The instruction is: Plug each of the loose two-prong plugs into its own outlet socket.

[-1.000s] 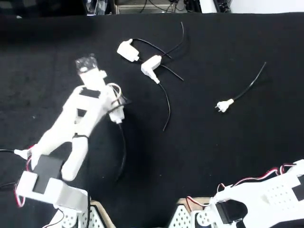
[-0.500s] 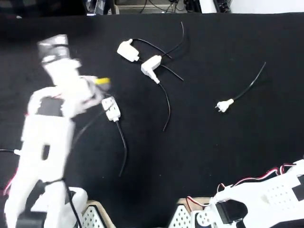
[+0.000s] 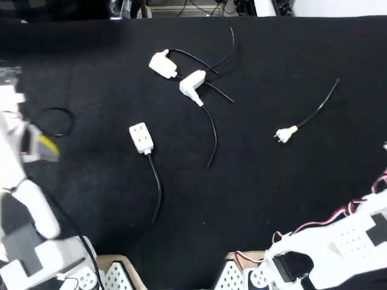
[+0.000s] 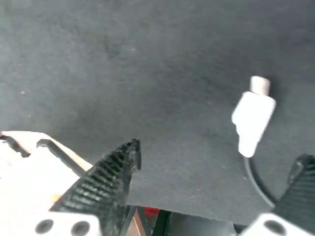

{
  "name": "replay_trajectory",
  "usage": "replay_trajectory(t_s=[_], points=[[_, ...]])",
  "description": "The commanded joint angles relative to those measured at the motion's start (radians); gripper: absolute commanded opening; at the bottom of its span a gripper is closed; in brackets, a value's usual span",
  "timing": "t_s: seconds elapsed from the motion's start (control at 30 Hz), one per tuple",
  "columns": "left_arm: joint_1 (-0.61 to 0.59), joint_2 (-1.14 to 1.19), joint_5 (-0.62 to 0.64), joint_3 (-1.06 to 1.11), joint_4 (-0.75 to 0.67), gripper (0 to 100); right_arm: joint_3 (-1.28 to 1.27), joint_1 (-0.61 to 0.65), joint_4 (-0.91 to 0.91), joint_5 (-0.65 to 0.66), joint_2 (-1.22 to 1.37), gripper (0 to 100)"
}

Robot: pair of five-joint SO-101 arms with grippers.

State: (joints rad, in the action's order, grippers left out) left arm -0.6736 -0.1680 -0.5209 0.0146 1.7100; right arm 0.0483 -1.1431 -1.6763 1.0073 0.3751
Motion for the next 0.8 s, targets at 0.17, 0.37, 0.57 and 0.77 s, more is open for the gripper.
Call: replay_trajectory(t_s=[0.17, 0.37, 0.57, 0.77], points=[[-0.134, 0.242, -0.511, -0.102, 0.018, 24, 0.007, 0.014, 0.002, 0.005, -0.050, 44.5], [-0.125, 0.393, -0.629, -0.111, 0.012, 22, 0.007, 0.008, 0.002, 0.003, -0.050, 44.5], [-0.160, 0.477, -0.483, -0.102, 0.012, 22, 0.007, 0.025, -0.003, 0.003, -0.050, 44.5], [-0.166, 0.519, -0.520, -0.107, 0.003, 22, 0.047, 0.038, 0.009, 0.028, -0.051, 44.5]])
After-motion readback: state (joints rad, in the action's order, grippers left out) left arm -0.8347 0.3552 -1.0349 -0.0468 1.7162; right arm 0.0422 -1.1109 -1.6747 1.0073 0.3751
